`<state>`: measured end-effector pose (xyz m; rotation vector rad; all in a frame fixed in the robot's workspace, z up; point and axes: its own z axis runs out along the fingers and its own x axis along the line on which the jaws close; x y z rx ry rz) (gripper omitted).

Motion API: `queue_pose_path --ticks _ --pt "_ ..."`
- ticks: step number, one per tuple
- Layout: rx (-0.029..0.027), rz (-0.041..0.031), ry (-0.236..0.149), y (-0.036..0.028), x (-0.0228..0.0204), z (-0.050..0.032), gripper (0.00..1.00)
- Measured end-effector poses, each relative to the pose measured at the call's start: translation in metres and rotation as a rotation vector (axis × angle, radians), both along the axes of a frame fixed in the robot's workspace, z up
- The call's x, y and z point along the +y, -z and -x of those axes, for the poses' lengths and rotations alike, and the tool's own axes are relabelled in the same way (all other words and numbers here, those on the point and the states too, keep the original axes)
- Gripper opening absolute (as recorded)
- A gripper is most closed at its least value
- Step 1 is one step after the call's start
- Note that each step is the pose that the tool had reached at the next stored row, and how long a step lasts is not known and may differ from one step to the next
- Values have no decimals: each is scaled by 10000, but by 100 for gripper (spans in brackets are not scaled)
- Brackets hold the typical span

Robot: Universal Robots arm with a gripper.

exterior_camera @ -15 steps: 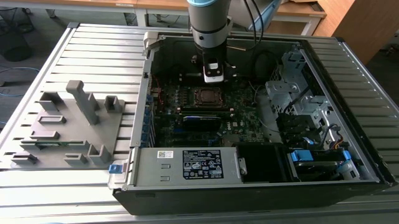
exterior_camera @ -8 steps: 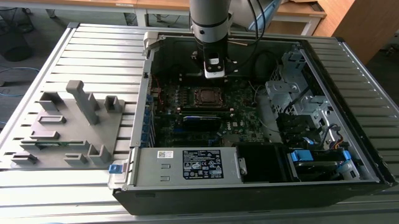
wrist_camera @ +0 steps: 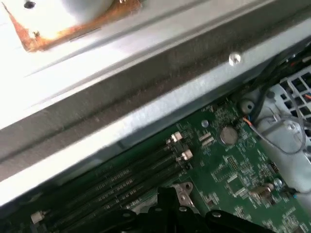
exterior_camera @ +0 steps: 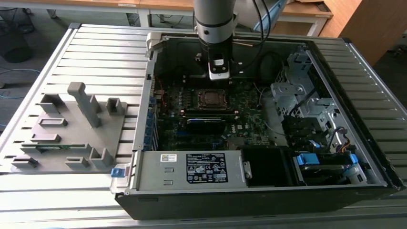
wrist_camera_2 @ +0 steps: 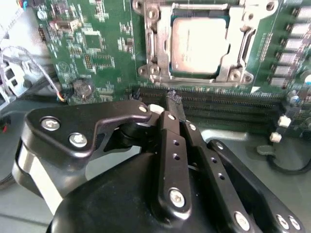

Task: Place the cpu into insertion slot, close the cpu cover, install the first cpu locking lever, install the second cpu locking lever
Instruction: 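Install the first cpu locking lever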

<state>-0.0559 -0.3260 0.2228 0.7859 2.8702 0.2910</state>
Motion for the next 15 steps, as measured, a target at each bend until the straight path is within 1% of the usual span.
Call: queue_pose_path --ticks 1,4,7,8,9,12,13,15 --pt "46 197 0 0 -1 -2 10" --pt "203 735 -2 1 0 -18 10" --pt "396 1273 -1 1 0 -40 10" --pt "450 1412 -1 1 0 -45 10" --pt "474 1467 -3 1 0 -46 10" --pt "479 1476 -5 0 -1 -46 10" --pt "506 1476 -9 4 0 -47 10" --pt "690 1477 -62 16 0 -46 10"
